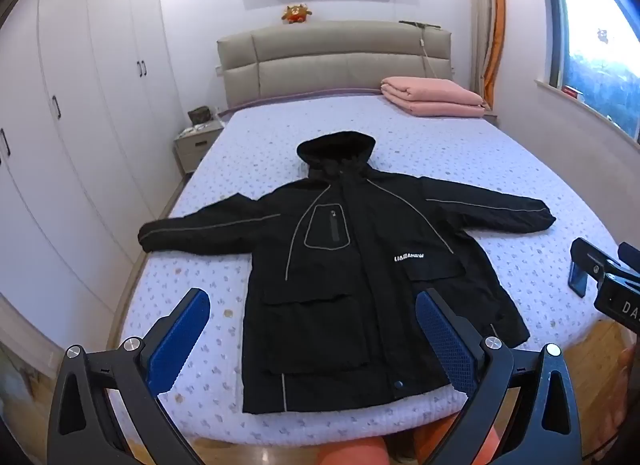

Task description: Fold large clothes

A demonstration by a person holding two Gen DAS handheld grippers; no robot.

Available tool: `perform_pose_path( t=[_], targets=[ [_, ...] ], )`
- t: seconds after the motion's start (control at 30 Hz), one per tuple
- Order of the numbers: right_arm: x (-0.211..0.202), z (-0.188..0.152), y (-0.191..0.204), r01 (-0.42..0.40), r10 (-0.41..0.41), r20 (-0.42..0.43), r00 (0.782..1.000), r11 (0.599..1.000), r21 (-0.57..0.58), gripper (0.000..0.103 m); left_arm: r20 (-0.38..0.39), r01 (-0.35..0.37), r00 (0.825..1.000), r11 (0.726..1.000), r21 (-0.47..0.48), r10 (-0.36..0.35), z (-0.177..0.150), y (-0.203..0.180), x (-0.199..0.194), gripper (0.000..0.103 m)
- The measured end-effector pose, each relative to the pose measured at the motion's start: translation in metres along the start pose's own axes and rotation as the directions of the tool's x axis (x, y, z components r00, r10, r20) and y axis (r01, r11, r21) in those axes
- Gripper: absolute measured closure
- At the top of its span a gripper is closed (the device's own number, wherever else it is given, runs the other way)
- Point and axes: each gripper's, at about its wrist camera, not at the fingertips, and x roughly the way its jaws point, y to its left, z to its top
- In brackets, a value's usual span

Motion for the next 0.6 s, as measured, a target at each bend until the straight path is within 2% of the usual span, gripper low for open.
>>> perform_pose_path(
  t=[0.2, 0.43, 0.6],
  targets=[
    [0.001, -0.005, 0.002, 0.001, -0.001, -0.016, 1.0, 1.0, -0.007, 0.0, -0.037, 0.023, 0.999, 1.0, -0.018, -0.024, 0.0, -0.01, 0.008, 0.0],
    [-0.014, 0.003, 0.006, -0.026, 0.026, -0.026, 0.999, 1.0, 0.008, 0.0, -0.026, 0.024, 0.999, 1.0, -0.011, -0.024, -0.014, -0.03, -0.015, 0.0],
    [-0.027, 0.023, 0.014, -0.041, 0.041, 0.008, 0.999, 0.999, -0.004, 0.0, -0.002, 0.02, 1.0, 1.0, -0.016, -0.02, 0.009, -0.02, -0.026, 0.0]
  ],
)
